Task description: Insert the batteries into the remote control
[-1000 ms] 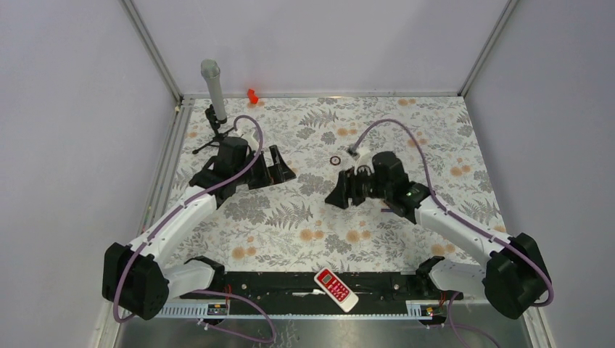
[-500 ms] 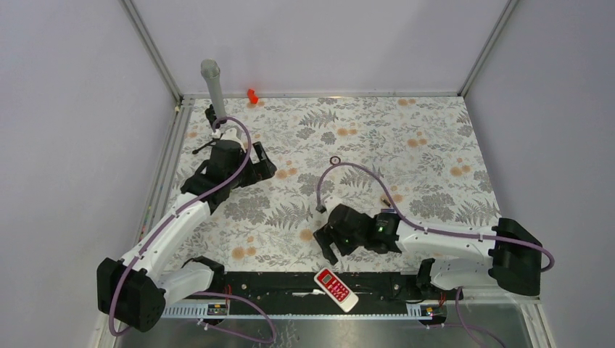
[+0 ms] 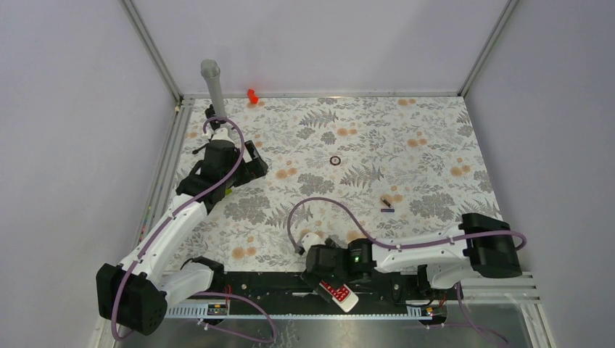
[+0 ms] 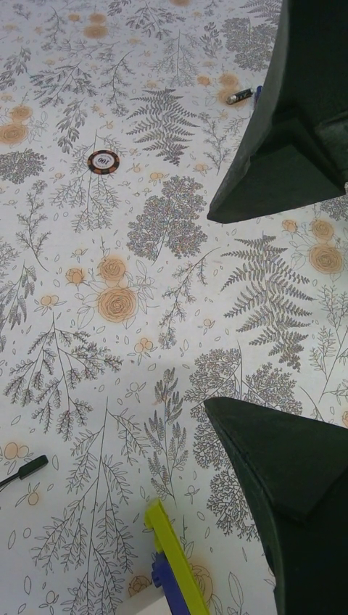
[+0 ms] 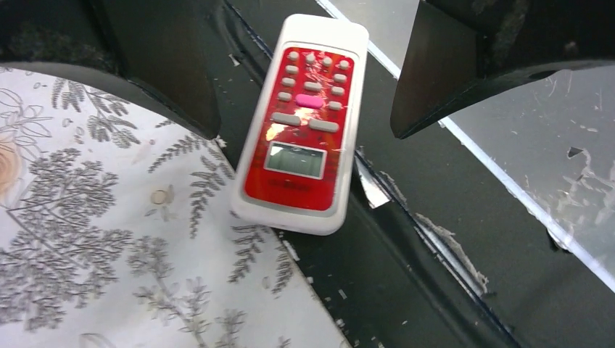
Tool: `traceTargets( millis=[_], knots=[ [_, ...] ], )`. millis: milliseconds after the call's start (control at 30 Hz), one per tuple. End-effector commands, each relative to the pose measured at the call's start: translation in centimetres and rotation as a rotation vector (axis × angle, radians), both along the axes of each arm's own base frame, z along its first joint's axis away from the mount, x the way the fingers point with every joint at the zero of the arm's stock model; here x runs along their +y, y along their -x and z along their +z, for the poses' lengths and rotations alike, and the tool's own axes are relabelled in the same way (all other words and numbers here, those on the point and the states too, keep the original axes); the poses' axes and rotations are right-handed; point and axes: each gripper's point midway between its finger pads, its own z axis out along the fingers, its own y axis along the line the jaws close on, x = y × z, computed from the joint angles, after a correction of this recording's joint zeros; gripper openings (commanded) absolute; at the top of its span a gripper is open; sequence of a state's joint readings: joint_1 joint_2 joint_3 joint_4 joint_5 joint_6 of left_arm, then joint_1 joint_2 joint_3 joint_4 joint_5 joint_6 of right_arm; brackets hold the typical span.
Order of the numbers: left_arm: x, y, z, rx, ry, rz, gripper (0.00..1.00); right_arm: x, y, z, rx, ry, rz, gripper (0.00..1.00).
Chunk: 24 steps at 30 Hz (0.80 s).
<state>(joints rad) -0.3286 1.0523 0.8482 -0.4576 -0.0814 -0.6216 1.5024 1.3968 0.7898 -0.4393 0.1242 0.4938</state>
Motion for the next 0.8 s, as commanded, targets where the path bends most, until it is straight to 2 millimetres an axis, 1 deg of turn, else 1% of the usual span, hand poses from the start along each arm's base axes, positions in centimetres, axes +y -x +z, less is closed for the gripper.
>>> traceTargets(
  millis=[0, 67, 133, 200, 300, 367, 500, 600, 633, 667, 767],
  knots=[
    [0.6, -0.6, 0.9, -0.044, 0.000, 0.031, 0.99, 0.6, 0.9, 0.1, -0.047, 0.060, 0.004, 0.95],
    [0.7, -0.6, 0.9, -0.043, -0.001, 0.032, 0.99, 0.3, 1.2, -0.5, -0.051, 0.092, 0.003, 0.93],
    [0.7, -0.7, 0.9, -0.043, 0.000, 0.031, 0.99, 0.1, 1.3, -0.8, -0.049, 0.104, -0.008, 0.90],
    [0.7, -0.7, 0.9, -0.043, 0.002, 0.031, 0.99, 0.1, 1.0, -0.7, -0.059, 0.101, -0.023, 0.82],
    [0.7, -0.6, 0.9, -0.043, 0.006, 0.028, 0.99, 0.1, 0.9, -0.6, -0.067, 0.096, -0.039, 0.65],
    [0.7, -0.6, 1.0, -0.045, 0.008, 0.026, 0.99, -0.1, 0.7, -1.0, -0.075, 0.109, -0.047, 0.60],
    [0.6, -0.5, 1.0, -0.043, 0.012, 0.025, 0.99, -0.4, 0.2, -1.7, -0.104, 0.138, -0.058, 0.59],
    [0.6, -0.4, 1.0, -0.046, 0.012, 0.023, 0.99, -0.5, -0.5, -2.1, -0.137, 0.155, -0.065, 0.69],
    [0.7, -0.4, 1.0, -0.046, 0.012, 0.024, 0.99, -0.6, -0.8, -2.3, -0.143, 0.161, -0.067, 0.70],
    [0.6, -0.5, 1.1, -0.047, 0.012, 0.023, 0.99, -0.6, -1.0, -2.2, -0.150, 0.161, -0.069, 0.69],
    [0.6, -0.4, 1.2, -0.048, 0.012, 0.021, 0.99, -0.2, -2.4, -1.6, -0.176, 0.133, -0.097, 0.57]
  ],
)
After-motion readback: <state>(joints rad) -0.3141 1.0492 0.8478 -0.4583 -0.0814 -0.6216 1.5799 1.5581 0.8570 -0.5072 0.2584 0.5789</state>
